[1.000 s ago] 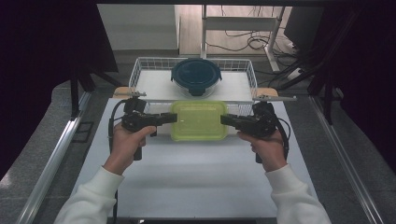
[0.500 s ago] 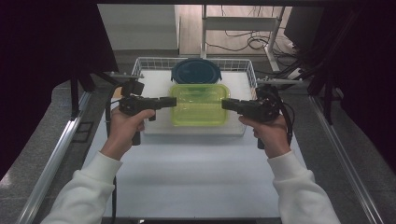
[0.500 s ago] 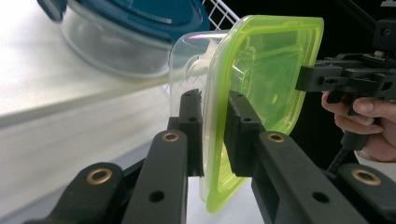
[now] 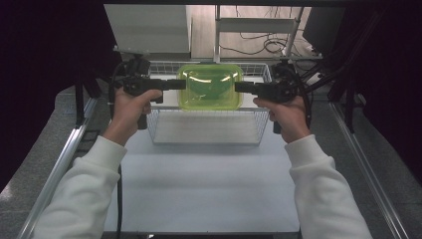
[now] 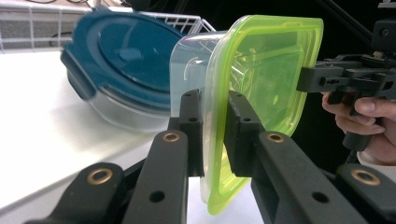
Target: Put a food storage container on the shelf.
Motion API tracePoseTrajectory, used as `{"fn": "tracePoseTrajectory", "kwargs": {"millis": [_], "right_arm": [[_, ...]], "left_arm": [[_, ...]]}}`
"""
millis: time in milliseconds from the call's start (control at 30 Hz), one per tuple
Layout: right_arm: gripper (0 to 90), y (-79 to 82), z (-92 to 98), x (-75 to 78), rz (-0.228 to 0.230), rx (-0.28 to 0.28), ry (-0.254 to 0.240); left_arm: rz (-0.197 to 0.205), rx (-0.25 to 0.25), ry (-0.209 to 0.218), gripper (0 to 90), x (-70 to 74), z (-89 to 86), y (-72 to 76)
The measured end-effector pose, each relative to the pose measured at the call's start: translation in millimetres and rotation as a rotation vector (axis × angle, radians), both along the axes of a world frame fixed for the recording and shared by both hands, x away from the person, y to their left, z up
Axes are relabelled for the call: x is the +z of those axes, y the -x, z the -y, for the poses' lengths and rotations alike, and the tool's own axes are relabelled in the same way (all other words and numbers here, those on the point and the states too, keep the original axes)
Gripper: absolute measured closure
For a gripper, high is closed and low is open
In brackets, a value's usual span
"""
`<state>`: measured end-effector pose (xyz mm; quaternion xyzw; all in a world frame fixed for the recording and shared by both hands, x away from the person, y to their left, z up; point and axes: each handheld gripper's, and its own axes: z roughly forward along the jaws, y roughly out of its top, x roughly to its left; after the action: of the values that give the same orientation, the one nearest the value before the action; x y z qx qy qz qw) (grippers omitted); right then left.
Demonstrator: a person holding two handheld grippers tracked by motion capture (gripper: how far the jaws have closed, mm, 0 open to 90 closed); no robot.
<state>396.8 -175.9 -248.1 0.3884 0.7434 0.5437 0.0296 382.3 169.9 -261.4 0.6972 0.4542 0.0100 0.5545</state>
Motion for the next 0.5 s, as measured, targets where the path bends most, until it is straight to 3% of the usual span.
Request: {"fn": "tracePoseTrajectory", "kwargs": {"millis": [300,500], "right_arm": [[77.1,-29.2,-6.4,19.5,-0.034,0.004,0.002],[77.4,-49.0,-6.9,22.1,-0.079,-0.006,0.005]], "left_arm": [[-0.035,0.000,0.022,78.5,16.0,-6.4,-26.7],[-0.065,0.006,0.019,78.4,19.9,-5.6,-41.8]]}}
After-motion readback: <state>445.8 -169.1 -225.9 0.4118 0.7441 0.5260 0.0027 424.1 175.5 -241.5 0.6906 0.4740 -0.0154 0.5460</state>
